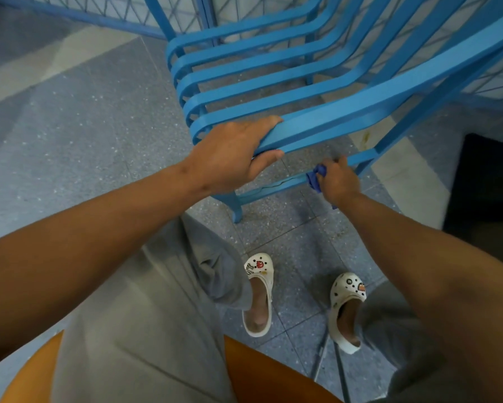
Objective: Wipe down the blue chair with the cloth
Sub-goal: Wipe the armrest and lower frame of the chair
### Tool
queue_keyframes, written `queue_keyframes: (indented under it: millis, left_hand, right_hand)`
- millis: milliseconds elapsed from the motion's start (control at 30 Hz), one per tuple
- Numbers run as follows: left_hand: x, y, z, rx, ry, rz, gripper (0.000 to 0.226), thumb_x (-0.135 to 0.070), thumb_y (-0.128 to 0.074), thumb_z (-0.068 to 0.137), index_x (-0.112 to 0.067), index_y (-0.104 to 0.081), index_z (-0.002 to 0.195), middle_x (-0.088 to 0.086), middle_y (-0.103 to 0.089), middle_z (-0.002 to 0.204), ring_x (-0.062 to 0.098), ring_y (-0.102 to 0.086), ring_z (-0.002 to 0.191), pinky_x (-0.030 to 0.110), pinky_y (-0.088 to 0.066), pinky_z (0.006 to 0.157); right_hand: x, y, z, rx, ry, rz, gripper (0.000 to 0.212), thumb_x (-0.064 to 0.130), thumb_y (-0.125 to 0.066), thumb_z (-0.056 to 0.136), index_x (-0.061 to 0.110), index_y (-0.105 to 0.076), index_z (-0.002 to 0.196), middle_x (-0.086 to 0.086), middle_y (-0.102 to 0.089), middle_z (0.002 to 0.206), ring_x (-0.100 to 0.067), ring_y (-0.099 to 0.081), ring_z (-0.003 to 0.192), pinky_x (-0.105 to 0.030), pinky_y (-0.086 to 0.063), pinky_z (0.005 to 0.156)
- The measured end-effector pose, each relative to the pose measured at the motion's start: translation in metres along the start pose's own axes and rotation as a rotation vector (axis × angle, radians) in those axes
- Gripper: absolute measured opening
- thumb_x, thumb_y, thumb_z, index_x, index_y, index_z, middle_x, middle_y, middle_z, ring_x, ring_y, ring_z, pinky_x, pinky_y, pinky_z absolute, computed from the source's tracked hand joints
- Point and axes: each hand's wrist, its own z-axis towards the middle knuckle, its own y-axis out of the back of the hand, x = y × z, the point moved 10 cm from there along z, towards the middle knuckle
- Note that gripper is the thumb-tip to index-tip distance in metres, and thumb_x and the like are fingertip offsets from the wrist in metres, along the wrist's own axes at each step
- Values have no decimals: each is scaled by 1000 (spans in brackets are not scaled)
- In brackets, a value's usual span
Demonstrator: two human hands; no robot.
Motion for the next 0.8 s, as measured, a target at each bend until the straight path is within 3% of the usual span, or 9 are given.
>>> queue_keyframes:
  millis: [100,367,533,633,800]
  left_hand:
    - [2,-1,4,37,2,-23,56,-49,-50,102,-11,-50,143,7,-67,125,28,-65,104,42,-52,87]
    - [5,0,7,59,0,-99,55,-51,-53,101,-16,-50,144,2,-68,120,24,-64,101,46,-52,85]
    - [6,3,7,44,-27,-103,57,-50,-55,100,-13,-51,144,2,-66,132,26,-64,112,43,-52,93]
    - [6,6,8,35,-58,-105,55,-49,-55,100,-14,-53,142,1,-67,128,22,-65,107,34,-52,89]
    - [5,6,15,49,-107,-100,54,-52,-55,100,-16,-54,140,-1,-68,123,20,-64,104,31,-50,86]
  right_hand:
    - [3,-3,5,75,100,23,24,24,-52,104,7,-63,117,-16,-57,128,-38,-61,104,-34,-40,76]
    - [5,-2,12,201,3,15,19,24,-52,99,12,-65,105,-12,-67,110,-34,-63,94,-33,-43,73]
    - [9,-2,5,196,-18,-6,23,20,-52,102,4,-64,110,-16,-66,115,-36,-63,101,-34,-44,77]
    - [8,-1,-1,177,-28,-44,27,22,-48,105,3,-60,120,-16,-62,123,-37,-62,110,-38,-47,88]
    - [3,2,-6,167,-51,-69,26,24,-47,105,7,-60,120,-15,-62,123,-37,-62,109,-39,-47,86]
